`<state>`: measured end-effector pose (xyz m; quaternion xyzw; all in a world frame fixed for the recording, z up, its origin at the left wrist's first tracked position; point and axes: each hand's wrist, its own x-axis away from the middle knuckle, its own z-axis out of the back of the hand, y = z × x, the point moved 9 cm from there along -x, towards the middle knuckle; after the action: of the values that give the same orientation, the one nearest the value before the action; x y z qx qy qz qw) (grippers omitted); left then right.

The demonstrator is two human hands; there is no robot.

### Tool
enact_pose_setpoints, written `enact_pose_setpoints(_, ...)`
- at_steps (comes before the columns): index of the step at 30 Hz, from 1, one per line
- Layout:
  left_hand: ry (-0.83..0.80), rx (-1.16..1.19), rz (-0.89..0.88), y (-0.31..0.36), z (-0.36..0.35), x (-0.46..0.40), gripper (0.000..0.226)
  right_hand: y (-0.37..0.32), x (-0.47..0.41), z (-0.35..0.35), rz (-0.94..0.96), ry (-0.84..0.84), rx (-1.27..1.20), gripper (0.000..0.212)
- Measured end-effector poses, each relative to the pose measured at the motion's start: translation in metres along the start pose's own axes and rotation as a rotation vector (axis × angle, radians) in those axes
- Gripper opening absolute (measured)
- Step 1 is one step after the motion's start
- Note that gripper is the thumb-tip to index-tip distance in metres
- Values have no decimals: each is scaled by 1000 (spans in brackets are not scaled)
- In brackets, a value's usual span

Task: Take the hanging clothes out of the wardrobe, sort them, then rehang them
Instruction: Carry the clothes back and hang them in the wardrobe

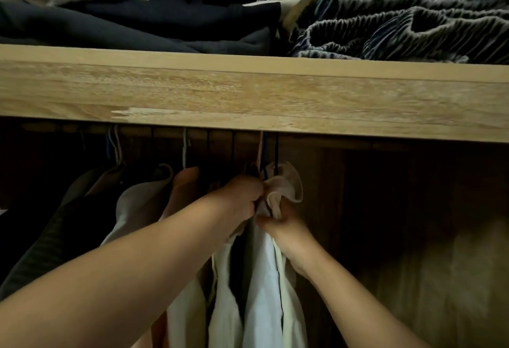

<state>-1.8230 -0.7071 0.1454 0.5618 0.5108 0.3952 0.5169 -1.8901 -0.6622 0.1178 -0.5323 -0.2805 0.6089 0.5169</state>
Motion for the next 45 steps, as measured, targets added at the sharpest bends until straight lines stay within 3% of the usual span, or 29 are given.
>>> enact_pose_setpoints(5,15,-111,67,-10,6,1,27,10,-2,-9,-53,-111,114,16)
enact_pose_setpoints(10,0,-189,48,-11,5,14,35,0,7,-11,0,-194,73,28)
enact_pose_setpoints(18,-68,-376,-103,-7,4,49,36,-7,20,0,-39,-189,198,33)
enact_pose_setpoints(22,-63,-418,-190,-7,5,74,22,-2,27,7,-20,-139,167,27)
enact_pose_setpoints(27,-74,-475,-211,-10,22,93,40,1,47,10,-53,-120,137,30)
enact_pose_setpoints(34,-152,-846,-374,-7,37,127,37,8,96,14,-153,-43,486,33)
enact_pose_setpoints(41,-314,-931,-567,-18,44,178,31,24,180,6,-396,-6,731,40)
enact_pose_setpoints(45,-349,-1007,-676,-25,35,207,31,30,237,2,-462,-126,906,47)
